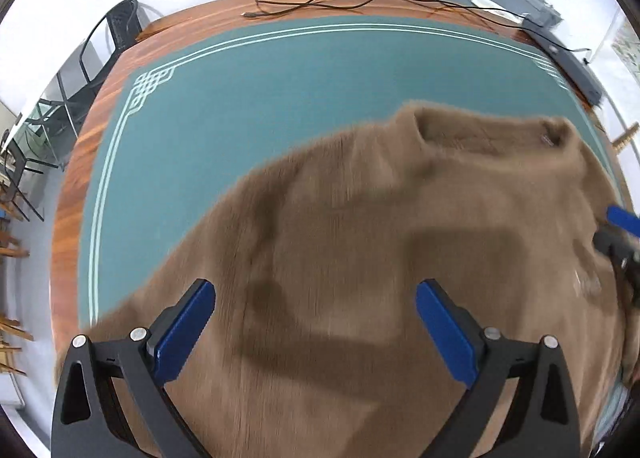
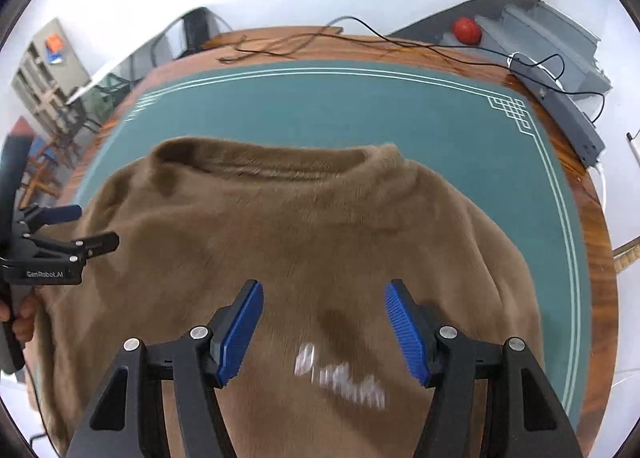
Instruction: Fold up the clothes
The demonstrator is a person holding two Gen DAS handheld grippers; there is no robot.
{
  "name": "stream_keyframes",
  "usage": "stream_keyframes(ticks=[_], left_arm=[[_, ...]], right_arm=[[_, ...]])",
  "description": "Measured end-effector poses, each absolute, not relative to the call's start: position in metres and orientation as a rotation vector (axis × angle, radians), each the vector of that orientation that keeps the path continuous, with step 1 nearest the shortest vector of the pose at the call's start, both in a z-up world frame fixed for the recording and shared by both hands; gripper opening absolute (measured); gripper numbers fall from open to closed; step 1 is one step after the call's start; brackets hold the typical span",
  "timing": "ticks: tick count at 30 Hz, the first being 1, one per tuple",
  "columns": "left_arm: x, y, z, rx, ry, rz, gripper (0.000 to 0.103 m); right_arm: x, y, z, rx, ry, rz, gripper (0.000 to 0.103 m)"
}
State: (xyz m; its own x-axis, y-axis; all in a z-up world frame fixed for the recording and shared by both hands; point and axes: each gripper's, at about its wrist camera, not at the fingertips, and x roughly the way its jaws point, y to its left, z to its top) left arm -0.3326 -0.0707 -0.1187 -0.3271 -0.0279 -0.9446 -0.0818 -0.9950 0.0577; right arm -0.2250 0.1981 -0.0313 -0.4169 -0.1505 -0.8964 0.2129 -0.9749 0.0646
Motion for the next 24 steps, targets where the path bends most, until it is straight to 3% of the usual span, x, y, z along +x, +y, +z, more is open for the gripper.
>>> stream_keyframes(ticks=[10, 17, 24], left_arm=[[-0.390, -0.056, -0.133, -1.798, 0.101, 2.592, 0.103], [-0.390, -0.072, -0.139, -1.760, -0.078, 2.586, 0.103], [-0.377, -0.082, -0.128, -1.765, -0.047, 2.603, 0.103]], right_arm=[[-0.302, 0.192, -0.067, 1.668, 0.055, -2.544, 0.066], [-0.312, 0.175, -0.076, 1.648, 0.093, -2.604, 0.084], [-0.313, 0.177, -0.072, 1.646, 0.071, -2.583, 0.088]])
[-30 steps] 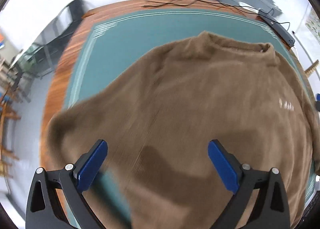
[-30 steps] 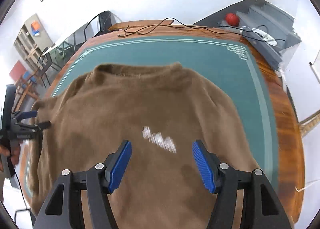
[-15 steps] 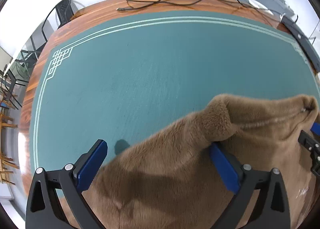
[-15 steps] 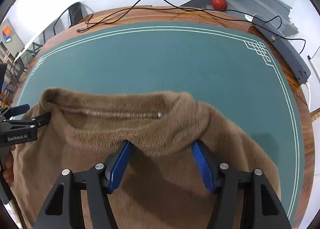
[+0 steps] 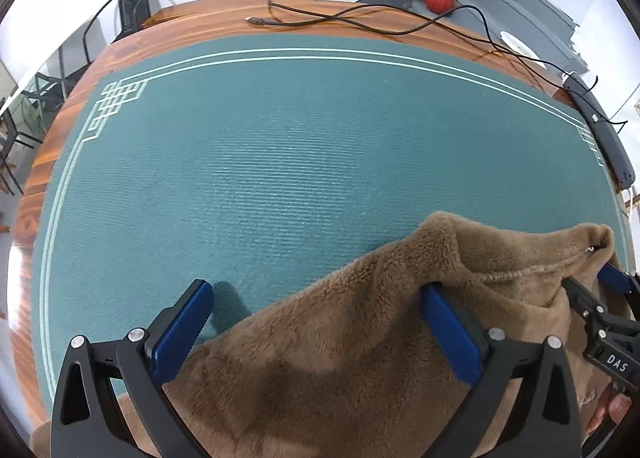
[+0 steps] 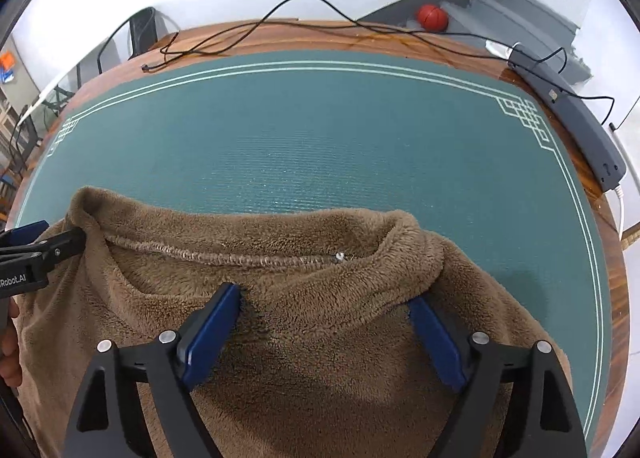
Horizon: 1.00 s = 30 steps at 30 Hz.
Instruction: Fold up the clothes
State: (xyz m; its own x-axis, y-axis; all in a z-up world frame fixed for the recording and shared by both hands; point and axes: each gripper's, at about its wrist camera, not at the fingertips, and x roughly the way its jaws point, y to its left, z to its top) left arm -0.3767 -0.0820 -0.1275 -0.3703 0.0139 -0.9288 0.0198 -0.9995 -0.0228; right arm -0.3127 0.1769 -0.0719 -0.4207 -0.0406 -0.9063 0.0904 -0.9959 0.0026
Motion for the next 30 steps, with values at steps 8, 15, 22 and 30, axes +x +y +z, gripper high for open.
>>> stream_keyframes(ticks=[8, 15, 22, 30], left_arm=[[-0.302, -0.058, -0.087, 1.687, -0.282, -2.702, 0.103], [-0.228, -0.028, -0.095, 1.747, -0.495, -2.725, 0.103], [-0.194, -0.021, -0.129, 1.826, -0.528, -2.607, 0.103], [-0.179, -0.010, -0.104, 1.769, -0.420, -2.595, 0.103]], right_arm=[[-0.215, 0.170, -0.026, 1.529, 0.033, -2.486, 0.088], [-0.087, 0.165, -0.038, 1.597, 0.080, -2.325, 0.088], [-0.011, 0.174, -0.082, 1.730, 0.280, -2.258, 0.090], [0.018, 0.230, -0.058, 1.615, -0.084, -2.352, 0.092]])
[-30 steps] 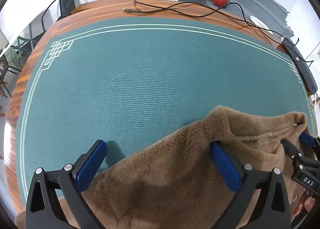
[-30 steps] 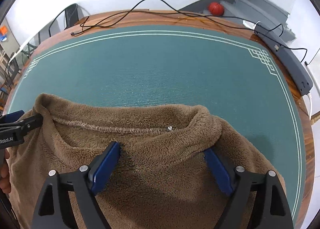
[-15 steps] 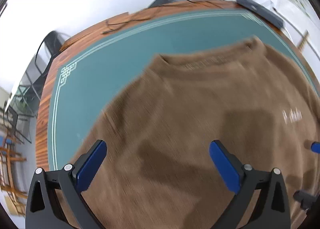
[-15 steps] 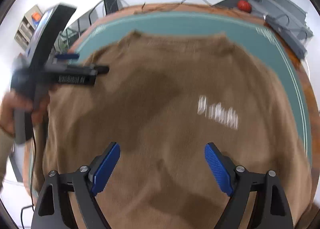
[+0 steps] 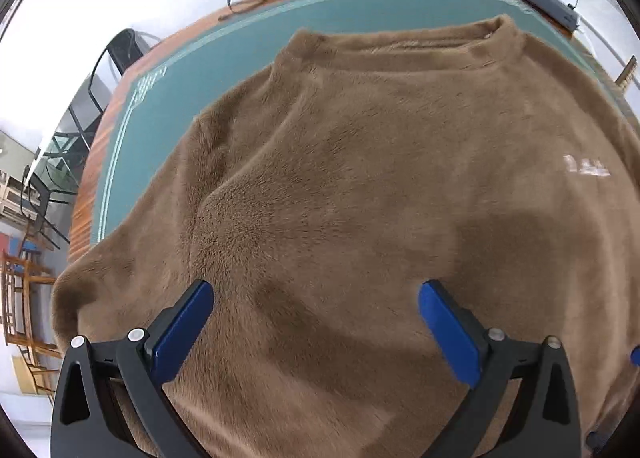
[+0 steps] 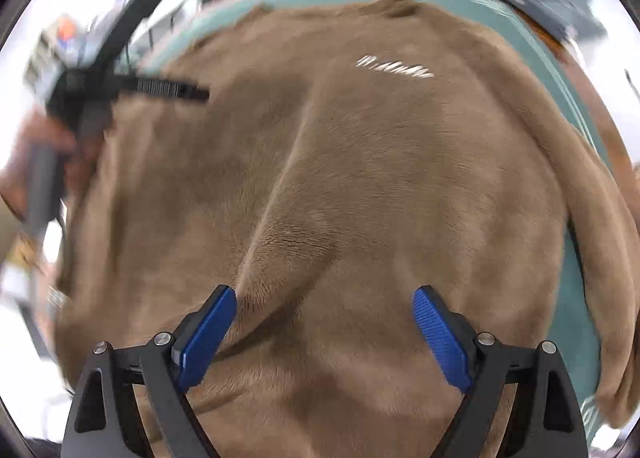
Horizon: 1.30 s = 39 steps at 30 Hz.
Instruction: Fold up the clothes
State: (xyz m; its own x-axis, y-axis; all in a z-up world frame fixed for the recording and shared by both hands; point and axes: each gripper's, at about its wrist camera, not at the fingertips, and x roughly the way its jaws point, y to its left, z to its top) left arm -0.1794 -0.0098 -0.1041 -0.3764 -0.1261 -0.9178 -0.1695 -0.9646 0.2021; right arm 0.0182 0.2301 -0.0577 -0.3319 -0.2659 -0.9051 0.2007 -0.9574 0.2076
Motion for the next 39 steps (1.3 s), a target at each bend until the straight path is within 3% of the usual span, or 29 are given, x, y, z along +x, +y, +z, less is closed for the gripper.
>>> stream_keyframes(ticks=[13, 19, 30, 33, 36, 38, 39], left_arm=[[-0.115, 0.074, -0.077, -1.673, 0.321, 2.473, 0.103], [-0.094, 0.099, -0.083, -1.710, 0.319, 2.444, 0.103], [-0.072, 0.107, -0.073, -1.726, 0.300, 2.456, 0.103], [-0.070, 0.103, -0.076, -1.746, 0.297, 2.460, 0.103], [-0.068, 0.099, -0.080, -1.766, 0.300, 2.454, 0.103], [-0.068, 0.097, -0.083, -1.776, 0.307, 2.450, 0.103], [-0.068, 0.095, -0.084, -1.779, 0.306, 2.448, 0.103]], right_arm=[[0.142, 0.460, -0.043, 1.610, -0.860, -2.678, 0.092], [0.158, 0.517, -0.052, 1.535, -1.178, -2.687, 0.092], [0.139, 0.543, -0.074, 1.375, -1.401, -2.543, 0.088], [0.130, 0.542, -0.079, 1.359, -1.432, -2.527, 0.081], [0.121, 0.540, -0.082, 1.373, -1.411, -2.554, 0.067], [0.118, 0.539, -0.082, 1.384, -1.379, -2.586, 0.043], [0.116, 0.538, -0.082, 1.387, -1.360, -2.607, 0.037]])
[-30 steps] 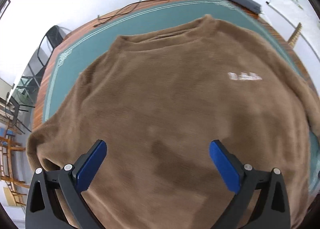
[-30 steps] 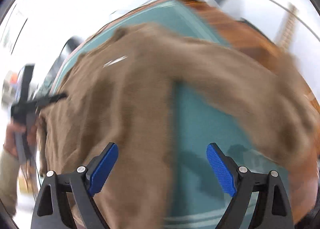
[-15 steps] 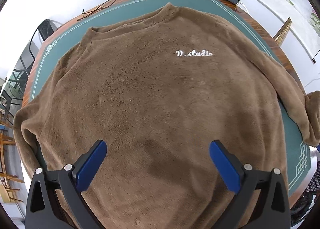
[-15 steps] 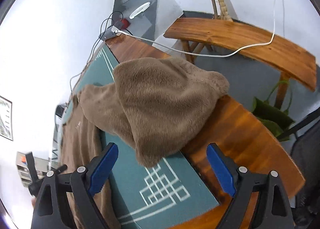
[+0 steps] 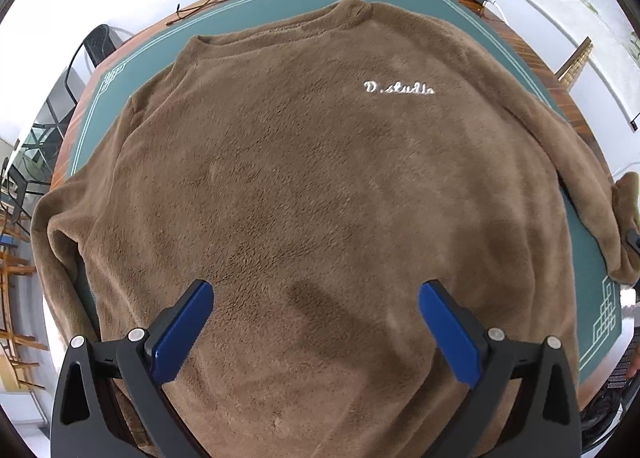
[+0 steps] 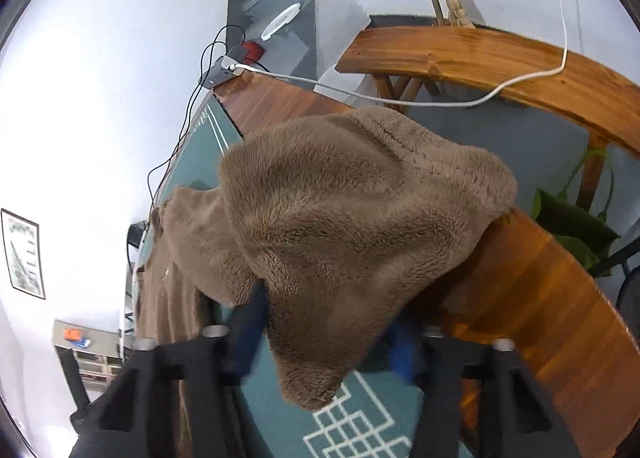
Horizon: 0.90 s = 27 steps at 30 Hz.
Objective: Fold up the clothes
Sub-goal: 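Grasp the sleeve cuff with the right gripper and lift it, then lay the held sleeve across the sweatshirt body with the right gripper and release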
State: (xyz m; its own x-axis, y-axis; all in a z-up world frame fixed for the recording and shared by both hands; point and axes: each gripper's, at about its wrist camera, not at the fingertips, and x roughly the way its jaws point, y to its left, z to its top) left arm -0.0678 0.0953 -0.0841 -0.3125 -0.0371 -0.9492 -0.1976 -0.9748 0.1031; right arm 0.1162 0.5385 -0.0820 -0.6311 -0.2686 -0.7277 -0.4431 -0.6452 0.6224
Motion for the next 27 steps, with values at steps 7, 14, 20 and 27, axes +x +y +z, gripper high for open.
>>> stream_keyframes(ticks=[7, 14, 20, 27], left_arm=[[-0.076, 0.080, -0.085, -1.790, 0.272, 2.448, 0.103], [-0.089, 0.057, -0.083, -1.787, 0.192, 2.460, 0.103], [-0.096, 0.025, -0.077, -1.761, 0.131, 2.486, 0.103], [-0.105, -0.031, -0.076, -1.773, 0.003, 2.535, 0.103]], right_arm=[[0.107, 0.534, -0.030, -1.104, 1.032, 2.552, 0.018], [0.093, 0.515, 0.090, -0.688, 0.888, 2.731, 0.018], [0.064, 0.432, 0.176, -0.440, 0.667, 2.974, 0.018], [0.012, 0.226, 0.168, -0.709, 0.061, 3.365, 0.021]])
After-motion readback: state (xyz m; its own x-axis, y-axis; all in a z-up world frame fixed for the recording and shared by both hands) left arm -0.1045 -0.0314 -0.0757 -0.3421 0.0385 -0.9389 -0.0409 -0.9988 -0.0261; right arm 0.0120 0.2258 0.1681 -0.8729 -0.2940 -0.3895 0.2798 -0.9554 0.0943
